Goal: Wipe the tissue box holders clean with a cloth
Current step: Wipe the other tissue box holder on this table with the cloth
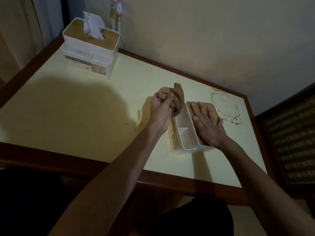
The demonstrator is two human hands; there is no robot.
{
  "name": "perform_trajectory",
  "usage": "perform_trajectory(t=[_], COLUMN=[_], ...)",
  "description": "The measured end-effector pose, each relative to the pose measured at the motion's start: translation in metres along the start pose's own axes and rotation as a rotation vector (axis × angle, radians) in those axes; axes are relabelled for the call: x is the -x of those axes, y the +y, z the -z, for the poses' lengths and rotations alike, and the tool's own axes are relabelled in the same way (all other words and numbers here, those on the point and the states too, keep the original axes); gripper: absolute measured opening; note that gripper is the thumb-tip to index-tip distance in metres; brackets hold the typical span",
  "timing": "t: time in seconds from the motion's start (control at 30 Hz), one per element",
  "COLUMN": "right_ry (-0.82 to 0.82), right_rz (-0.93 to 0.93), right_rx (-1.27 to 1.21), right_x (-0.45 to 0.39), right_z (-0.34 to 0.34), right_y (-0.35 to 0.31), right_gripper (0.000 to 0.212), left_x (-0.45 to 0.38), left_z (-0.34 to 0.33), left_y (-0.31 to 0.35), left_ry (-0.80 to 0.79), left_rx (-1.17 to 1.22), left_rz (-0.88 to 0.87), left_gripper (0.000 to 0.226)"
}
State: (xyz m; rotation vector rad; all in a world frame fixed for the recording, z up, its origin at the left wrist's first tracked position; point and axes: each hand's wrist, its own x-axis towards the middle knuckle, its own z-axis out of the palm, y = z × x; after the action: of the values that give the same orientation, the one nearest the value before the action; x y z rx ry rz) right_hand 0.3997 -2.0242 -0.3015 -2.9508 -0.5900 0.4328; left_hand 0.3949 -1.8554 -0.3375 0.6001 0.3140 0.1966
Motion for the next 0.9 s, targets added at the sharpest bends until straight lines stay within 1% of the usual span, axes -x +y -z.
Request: perform_trajectory(t=[0.1,0.17,0.2,0.27,0.37,0.4,0.47,0.5,0.57,0.63,0.73,0.8,0.83,0.9], right_ry=[-0.001,0.0,0.0,0.002,0.004,0.004,-0.004,-0.012,-0.034,-0.059,-0.091,-0.09,-0.088,-0.09], right_rz=[-0.021,-0.016,-0.014,-0.018,-0.022,-0.019,-0.009,-0.005,-0.001,0.006,0.018,0.026,0.026,0.018], right_rx=[-0.001,0.001,0.001,-0.006,-0.021,-0.022,-0.045,-0.074,-0.143,-0.201,-0.245,-0.236,-0.235,-0.246], right_x=[0.0,0.001,0.001,0.001,0.0,0.0,-0.001,-0.001,-0.001,0.0,0.001,0.001,0.001,0.001], right_z=[0.001,0.001,0.001,0.001,0.0,0.0,0.0,0.001,0.005,0.011,0.015,0.015,0.015,0.014], right_y=[-0.001,-0.002,-0.002,-0.002,-0.002,-0.002,0.001,0.002,0.003,0.004,0.004,0.005,0.005,0.004], right_gripper=[0.047,0.049,0.051,0.055,0.056,0.055,0.054,0.055,0.06,0.064,0.061,0.054,0.048,0.047], left_x=[-0.001,0.001,0.001,0.002,0.008,0.01,0.015,0.016,0.017,0.016,0.015,0.016,0.017,0.018], left_z=[-0.011,-0.014,-0.011,-0.001,0.016,0.019,0.022,0.023,0.023,0.019,0.01,0.005,0.003,-0.001], left_y=[0.004,0.006,0.005,0.003,0.003,0.005,0.013,0.017,0.022,0.023,0.021,0.018,0.016,0.016], left_ry=[-0.02,-0.023,-0.018,-0.011,-0.081,-0.083,-0.033,-0.026,-0.081,-0.156,-0.238,-0.262,-0.277,-0.314], left_rx=[0.037,0.005,-0.055,-0.304,-0.664,-0.789,-1.062,-1.159,-1.279,-1.355,-1.305,-1.279,-1.282,-1.313], left_rz=[0.014,0.02,0.005,-0.082,-0.276,-0.345,-0.498,-0.556,-0.613,-0.62,-0.558,-0.495,-0.467,-0.405], left_gripper=[0.025,0.019,0.016,0.01,0.018,0.019,0.02,0.02,0.023,0.022,0.019,0.015,0.017,0.027])
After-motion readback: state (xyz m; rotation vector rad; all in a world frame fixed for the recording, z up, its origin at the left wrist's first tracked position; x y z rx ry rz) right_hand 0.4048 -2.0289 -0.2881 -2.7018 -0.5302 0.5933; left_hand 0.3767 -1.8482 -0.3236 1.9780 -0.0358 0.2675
